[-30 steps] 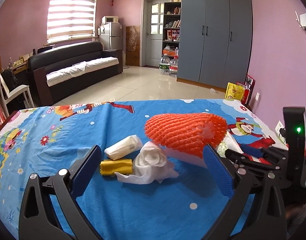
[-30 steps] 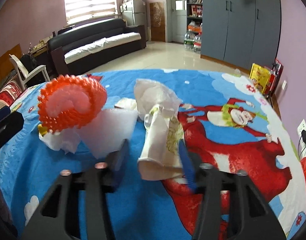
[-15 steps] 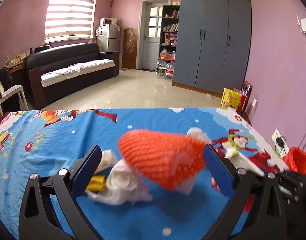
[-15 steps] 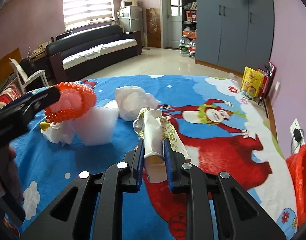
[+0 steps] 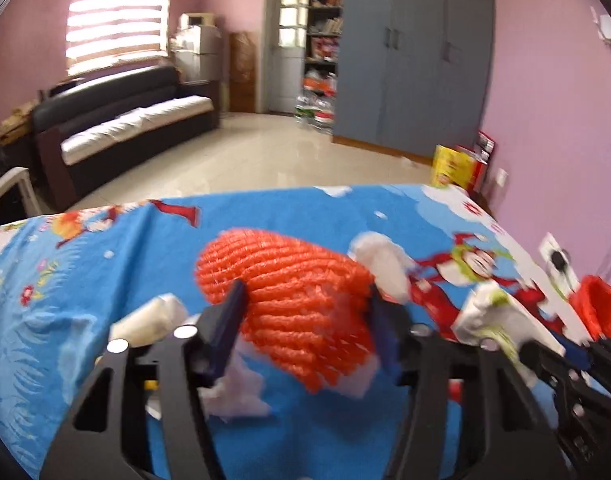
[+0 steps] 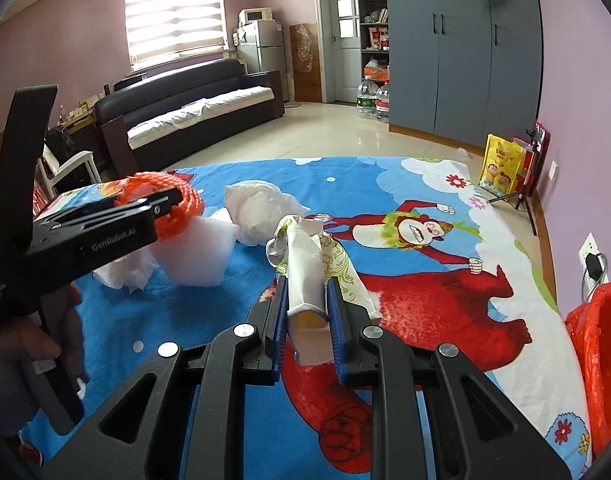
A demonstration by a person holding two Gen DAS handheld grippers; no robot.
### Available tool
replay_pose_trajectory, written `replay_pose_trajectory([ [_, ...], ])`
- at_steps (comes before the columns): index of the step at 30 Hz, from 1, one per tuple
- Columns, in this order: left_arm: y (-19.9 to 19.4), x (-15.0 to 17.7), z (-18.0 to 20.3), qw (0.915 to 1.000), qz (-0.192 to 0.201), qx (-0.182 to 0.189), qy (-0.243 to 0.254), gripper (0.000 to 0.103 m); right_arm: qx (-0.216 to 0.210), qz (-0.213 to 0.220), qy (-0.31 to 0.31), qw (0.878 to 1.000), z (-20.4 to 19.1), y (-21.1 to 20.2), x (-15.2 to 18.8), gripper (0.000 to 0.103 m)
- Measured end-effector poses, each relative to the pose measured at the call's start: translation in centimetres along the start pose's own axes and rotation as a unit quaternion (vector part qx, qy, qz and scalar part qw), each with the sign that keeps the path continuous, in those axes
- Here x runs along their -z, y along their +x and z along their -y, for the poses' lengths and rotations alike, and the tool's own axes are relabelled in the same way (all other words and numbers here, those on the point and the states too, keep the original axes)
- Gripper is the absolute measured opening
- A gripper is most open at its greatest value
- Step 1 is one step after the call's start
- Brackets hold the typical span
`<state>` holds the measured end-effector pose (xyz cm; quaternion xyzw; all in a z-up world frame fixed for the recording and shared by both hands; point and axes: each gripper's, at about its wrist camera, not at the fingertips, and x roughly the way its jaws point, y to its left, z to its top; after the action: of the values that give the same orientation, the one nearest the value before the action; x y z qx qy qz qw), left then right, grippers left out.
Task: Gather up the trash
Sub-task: 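Grasp the orange foam net with the left tool while the right tool grasps a cloth-wrapped bottle, then carry the orange net and wrapped bottle over the red bin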
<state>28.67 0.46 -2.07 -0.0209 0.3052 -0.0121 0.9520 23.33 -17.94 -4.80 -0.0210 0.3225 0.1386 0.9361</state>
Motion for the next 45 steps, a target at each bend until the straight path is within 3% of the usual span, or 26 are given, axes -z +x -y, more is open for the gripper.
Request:
replay_pose_trajectory([
  [5,-1.4,1.1,0.4,0.9996,-0.005,0.018,0.018,0.042,0.009,0.001,-0.003,1.000,0.4,-1.0,0.4,0.020],
  [7,-1.9,1.5,0.4,0.9993,-0.005,0.026,0.028,0.032,0.013,0.002,-0.004,1.000,0.7,-1.6,0.6,0.020],
  [10,-3.2,1.9,0.6,0.9985,0.018,0.023,0.047,0.027,0.015,0.005,-0.007,1.000,1.1,-2.4,0.9,0.020],
  [18,-8.1,1.3,2.4,0.9913,0.102,0.047,0.068,0.027,0.011,0.028,-0.002,1.000,2.5,-5.3,0.9,0.020],
  [22,-9.5,1.5,4.3,0.9872,0.118,0.073,0.079,0.027,0.015,0.039,0.007,0.999,3.7,-6.7,1.1,0.020],
  [32,-10.0,3.5,10.6,0.9768,0.112,0.109,0.146,0.027,0.040,0.040,0.025,0.998,7.2,-8.7,2.3,0.020],
  [45,-10.1,5.7,15.7,0.9638,0.101,0.153,0.193,0.028,0.069,0.045,0.038,0.996,11.1,-11.1,3.9,0.020],
])
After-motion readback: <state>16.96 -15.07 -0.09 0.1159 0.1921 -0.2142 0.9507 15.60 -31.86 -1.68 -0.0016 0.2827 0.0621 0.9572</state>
